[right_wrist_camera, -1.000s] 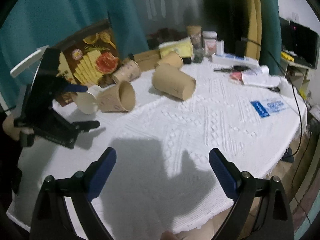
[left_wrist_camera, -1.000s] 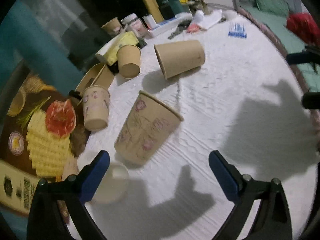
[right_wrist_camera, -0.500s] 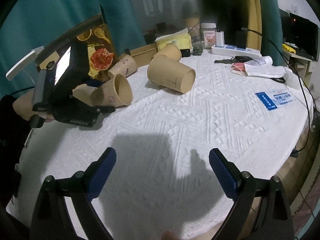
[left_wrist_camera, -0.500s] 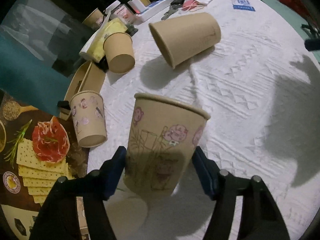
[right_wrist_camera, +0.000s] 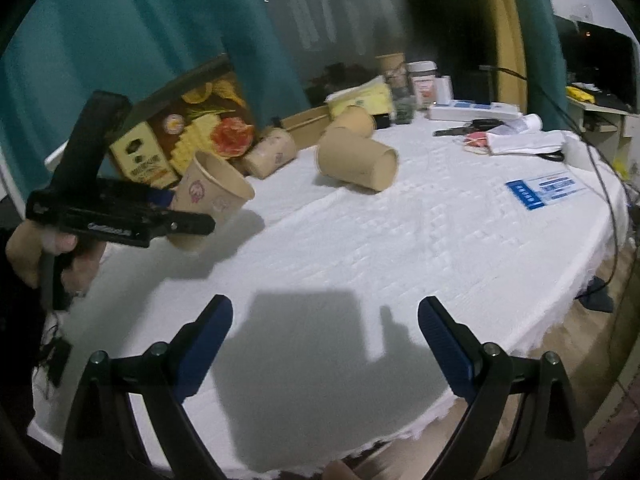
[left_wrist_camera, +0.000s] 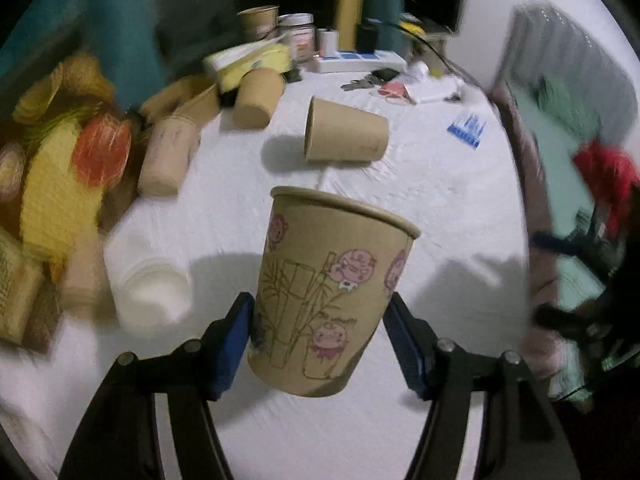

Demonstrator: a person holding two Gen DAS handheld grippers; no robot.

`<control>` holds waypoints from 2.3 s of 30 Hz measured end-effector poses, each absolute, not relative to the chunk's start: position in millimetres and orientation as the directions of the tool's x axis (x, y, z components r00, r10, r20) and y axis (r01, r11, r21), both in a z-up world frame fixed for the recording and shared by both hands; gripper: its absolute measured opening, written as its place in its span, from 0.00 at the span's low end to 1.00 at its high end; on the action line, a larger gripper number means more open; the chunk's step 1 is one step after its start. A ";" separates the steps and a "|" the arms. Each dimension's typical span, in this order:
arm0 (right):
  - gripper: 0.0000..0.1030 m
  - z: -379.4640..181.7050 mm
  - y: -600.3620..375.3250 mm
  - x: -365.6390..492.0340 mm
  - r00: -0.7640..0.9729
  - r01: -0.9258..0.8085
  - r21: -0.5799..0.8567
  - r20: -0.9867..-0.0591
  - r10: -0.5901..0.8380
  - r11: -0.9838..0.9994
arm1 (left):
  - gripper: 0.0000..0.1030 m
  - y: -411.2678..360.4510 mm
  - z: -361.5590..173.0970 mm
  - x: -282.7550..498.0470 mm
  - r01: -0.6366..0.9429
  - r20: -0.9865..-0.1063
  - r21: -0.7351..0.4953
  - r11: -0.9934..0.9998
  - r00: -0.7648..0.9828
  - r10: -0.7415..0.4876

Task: Flip cup upright
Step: 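Lift the pink-printed cup with the left gripper and carry it toward the right gripper, then grasp the pink-printed cup with the right gripper while the left gripper releases it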

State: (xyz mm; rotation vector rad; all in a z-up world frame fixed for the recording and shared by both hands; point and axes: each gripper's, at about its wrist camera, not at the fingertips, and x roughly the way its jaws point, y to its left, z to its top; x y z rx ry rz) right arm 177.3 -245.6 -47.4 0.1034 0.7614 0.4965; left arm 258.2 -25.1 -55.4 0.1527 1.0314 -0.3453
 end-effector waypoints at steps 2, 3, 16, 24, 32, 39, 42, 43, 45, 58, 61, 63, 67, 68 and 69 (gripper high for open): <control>0.90 -44.9 -243.8 168.5 0.608 -0.422 0.278 -0.620 0.496 0.863 | 0.64 -17.0 -53.7 234.1 0.243 -0.856 -0.119 0.963 0.467 -0.223; 0.90 -43.7 -243.7 163.9 0.601 -0.438 0.284 -0.613 0.512 0.853 | 0.64 -10.5 -52.1 217.5 0.168 -0.848 -0.167 0.971 0.478 -0.229; 0.90 -32.4 -233.9 134.2 0.558 -0.531 0.272 -0.600 0.573 0.802 | 0.64 20.5 -99.4 106.6 -0.394 -0.801 -0.485 0.781 0.558 -0.216; 0.90 -37.1 -235.4 136.4 0.552 -0.500 0.276 -0.629 0.547 0.821 | 0.64 27.0 -124.2 105.2 -0.473 -0.814 -0.497 0.728 0.546 -0.201; 0.90 -39.9 -229.0 139.5 0.554 -0.480 0.268 -0.645 0.526 0.835 | 0.64 28.8 -124.6 105.7 -0.458 -0.814 -0.493 0.740 0.543 -0.206; 0.90 -39.6 -224.3 139.9 0.552 -0.485 0.252 -0.655 0.517 0.838 | 0.64 31.5 -124.8 106.7 -0.447 -0.804 -0.511 0.734 0.550 -0.225; 0.90 -39.5 -221.1 139.7 0.551 -0.485 0.247 -0.658 0.513 0.839 | 0.64 33.6 -125.3 106.2 -0.441 -0.802 -0.517 0.734 0.550 -0.234; 0.90 -39.3 -220.2 139.4 0.551 -0.485 0.245 -0.660 0.511 0.840 | 0.64 34.0 -125.1 106.3 -0.438 -0.802 -0.516 0.736 0.549 -0.236; 0.90 -39.0 -218.1 139.5 0.550 -0.486 0.236 -0.665 0.505 0.841 | 0.64 33.0 -122.8 107.0 -0.422 -0.803 -0.507 0.752 0.549 -0.233; 0.90 -39.2 -157.4 180.3 0.294 -0.595 0.354 -0.739 0.606 0.721 | 0.80 53.0 -64.6 61.1 -0.335 -0.727 -0.336 0.880 0.686 -0.016; 0.90 -48.7 -126.4 193.7 0.221 -0.610 0.360 -0.778 0.588 0.706 | 0.80 73.7 -66.2 48.1 -0.364 -0.721 -0.316 0.876 0.692 0.028; 0.90 -55.7 -110.0 204.4 0.168 -0.606 0.375 -0.801 0.574 0.701 | 0.80 85.1 -69.1 41.8 -0.376 -0.720 -0.313 0.872 0.693 0.040; 0.90 -72.7 -82.3 221.9 0.077 -0.589 0.376 -0.855 0.513 0.716 | 0.80 107.6 -76.2 29.1 -0.385 -0.720 -0.318 0.866 0.692 0.043; 0.90 -73.8 -77.7 223.0 0.069 -0.595 0.367 -0.863 0.500 0.715 | 0.80 110.2 -77.7 26.2 -0.384 -0.719 -0.319 0.866 0.694 0.043; 0.90 -74.3 -73.5 222.9 0.060 -0.603 0.361 -0.869 0.491 0.712 | 0.80 114.1 -79.1 23.9 -0.385 -0.718 -0.318 0.866 0.695 0.045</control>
